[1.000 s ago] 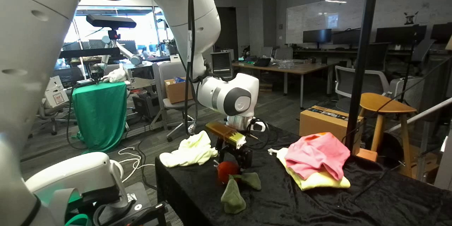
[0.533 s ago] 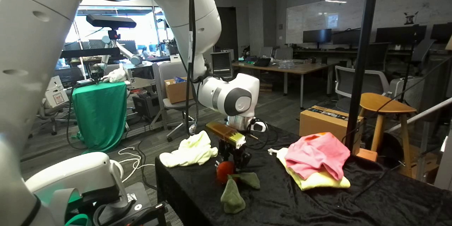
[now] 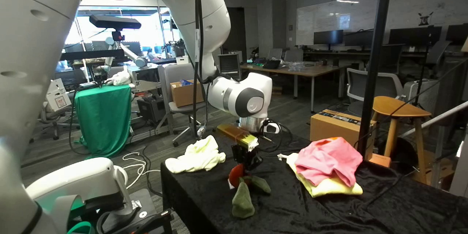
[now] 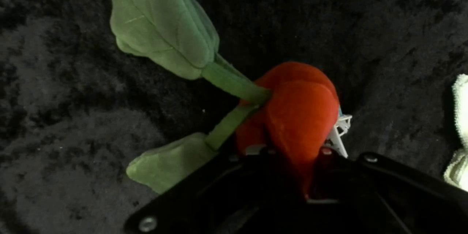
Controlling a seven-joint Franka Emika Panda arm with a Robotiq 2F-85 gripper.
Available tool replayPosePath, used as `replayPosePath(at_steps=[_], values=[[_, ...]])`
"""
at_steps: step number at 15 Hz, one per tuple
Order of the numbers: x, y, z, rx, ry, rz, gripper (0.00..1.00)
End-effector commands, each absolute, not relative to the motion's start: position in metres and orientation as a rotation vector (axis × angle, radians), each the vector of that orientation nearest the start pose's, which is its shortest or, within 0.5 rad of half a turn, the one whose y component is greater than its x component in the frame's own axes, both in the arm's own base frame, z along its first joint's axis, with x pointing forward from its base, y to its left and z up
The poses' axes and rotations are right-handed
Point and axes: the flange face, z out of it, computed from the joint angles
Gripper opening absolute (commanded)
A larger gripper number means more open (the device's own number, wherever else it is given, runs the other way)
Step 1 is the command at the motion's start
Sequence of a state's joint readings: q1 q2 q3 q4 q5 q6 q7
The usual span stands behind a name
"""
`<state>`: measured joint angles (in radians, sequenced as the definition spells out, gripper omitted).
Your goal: Put all the items on the table in one place
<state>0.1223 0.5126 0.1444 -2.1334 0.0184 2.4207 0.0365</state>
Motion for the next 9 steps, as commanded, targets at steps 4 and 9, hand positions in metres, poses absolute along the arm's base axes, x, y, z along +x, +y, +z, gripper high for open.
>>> replayPosePath(at_steps=[4,9], values=[[0.549,0.118,0.197,-3.081,-0.192,0.146,0.06],[0.58,0.087,0.218,-3.093,0.06,-0.113,0.06]])
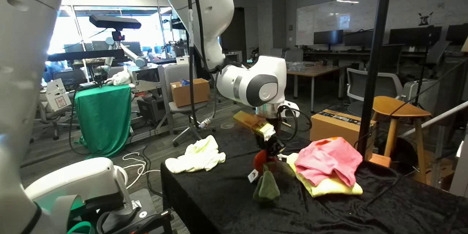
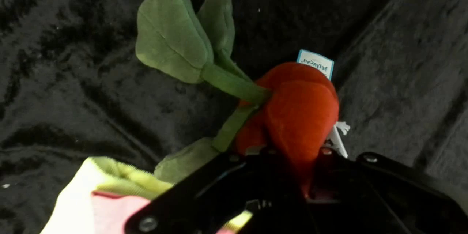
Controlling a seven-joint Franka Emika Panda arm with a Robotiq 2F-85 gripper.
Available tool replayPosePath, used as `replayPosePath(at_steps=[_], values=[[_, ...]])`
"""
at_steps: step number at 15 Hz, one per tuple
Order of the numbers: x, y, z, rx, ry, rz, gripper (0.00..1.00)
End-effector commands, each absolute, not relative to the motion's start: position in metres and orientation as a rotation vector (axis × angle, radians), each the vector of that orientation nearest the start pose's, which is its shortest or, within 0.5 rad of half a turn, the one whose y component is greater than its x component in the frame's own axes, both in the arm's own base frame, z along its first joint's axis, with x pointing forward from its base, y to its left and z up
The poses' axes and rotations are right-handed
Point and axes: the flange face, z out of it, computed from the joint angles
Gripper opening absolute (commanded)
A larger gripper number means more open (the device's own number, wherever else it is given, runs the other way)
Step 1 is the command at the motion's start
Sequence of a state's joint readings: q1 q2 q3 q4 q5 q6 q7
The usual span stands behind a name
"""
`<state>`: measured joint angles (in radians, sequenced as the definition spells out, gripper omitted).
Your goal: Put all the items on the table in one place
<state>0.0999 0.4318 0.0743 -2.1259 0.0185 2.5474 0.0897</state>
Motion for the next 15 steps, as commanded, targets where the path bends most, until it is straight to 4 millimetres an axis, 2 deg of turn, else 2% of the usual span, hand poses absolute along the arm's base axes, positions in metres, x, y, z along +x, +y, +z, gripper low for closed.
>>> replayPosePath(at_steps=[1,5,8,15], values=[[0.586,0.082,0.218,-3.092,0.126,-0.165,0.06],[0.603,0.068,0.215,-3.062,0.41,-0.328,0.06],[0.612,0.065,0.204,-3.042,0.579,-0.37,0.06],[0.623,0.076,0.164,-3.087,0.775,-0.343,0.06]])
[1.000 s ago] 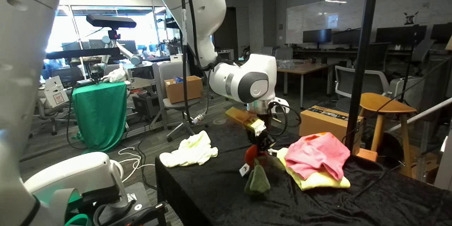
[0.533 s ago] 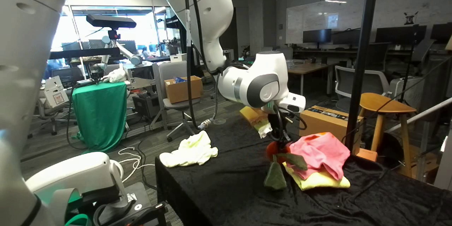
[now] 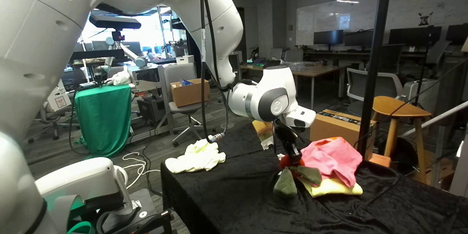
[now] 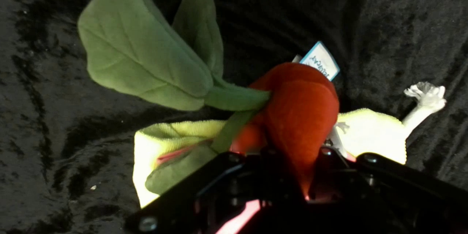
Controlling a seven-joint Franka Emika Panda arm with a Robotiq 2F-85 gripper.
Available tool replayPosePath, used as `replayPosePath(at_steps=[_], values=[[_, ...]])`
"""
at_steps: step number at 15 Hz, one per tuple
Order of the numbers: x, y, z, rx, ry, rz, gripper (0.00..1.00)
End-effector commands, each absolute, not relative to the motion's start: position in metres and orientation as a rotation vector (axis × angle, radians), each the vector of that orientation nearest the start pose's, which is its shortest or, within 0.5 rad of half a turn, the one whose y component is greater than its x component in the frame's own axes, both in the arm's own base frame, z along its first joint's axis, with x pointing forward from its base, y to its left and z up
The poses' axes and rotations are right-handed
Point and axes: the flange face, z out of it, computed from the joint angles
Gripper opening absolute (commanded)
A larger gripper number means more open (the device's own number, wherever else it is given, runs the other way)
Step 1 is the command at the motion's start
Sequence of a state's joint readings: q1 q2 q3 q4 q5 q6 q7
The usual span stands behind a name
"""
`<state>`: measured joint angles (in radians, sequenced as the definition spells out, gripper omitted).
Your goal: Put all the items on the table in one place
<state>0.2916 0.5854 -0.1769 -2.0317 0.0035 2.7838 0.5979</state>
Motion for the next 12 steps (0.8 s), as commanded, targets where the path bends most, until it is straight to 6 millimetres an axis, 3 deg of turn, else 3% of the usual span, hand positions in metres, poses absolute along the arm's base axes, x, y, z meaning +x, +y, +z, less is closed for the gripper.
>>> replayPosePath(at_steps=[1,3,9,11,12], values=[[0.625,0.073,0.16,-3.09,0.803,-0.335,0.06],[0.627,0.071,0.152,-3.087,0.848,-0.324,0.06],[0.639,0.058,0.157,-3.085,0.901,-0.303,0.07],[0.632,0.059,0.154,-3.141,0.857,-0.304,0.4],[0.632,0.061,0.153,-3.155,0.844,-0.304,0.46]])
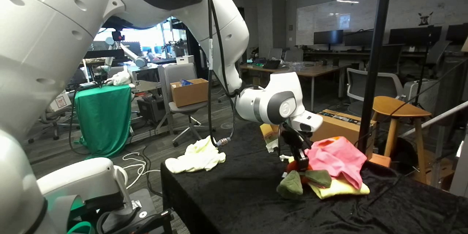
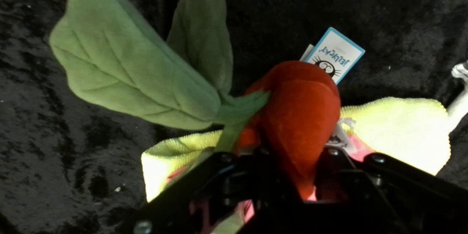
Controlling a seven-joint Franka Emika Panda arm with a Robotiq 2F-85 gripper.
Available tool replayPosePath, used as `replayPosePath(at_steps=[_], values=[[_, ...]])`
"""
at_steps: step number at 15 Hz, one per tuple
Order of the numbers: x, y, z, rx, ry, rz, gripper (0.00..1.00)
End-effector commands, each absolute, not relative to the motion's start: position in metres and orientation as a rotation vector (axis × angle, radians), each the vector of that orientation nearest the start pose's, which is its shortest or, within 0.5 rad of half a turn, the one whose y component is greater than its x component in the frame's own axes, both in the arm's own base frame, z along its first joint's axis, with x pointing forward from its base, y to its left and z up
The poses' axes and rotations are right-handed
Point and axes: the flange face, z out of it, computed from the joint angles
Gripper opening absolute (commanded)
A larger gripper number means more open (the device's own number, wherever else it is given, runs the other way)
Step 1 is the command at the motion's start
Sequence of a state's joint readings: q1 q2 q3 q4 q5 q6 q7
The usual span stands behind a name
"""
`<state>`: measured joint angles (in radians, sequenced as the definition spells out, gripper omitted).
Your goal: Put all the items on the table in one place
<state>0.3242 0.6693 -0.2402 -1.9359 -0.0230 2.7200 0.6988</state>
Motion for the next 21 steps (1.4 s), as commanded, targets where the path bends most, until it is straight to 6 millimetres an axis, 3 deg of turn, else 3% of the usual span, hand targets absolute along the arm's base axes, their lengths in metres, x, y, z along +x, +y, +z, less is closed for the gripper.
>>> replayPosePath(at_steps=[1,7,21], values=[[0.6317,0.0633,0.153,-3.166,0.826,-0.297,0.53],[0.6303,0.0657,0.1493,-3.209,0.766,-0.299,0.99],[0.6337,0.0641,0.1489,-3.233,0.688,-0.368,1.0]])
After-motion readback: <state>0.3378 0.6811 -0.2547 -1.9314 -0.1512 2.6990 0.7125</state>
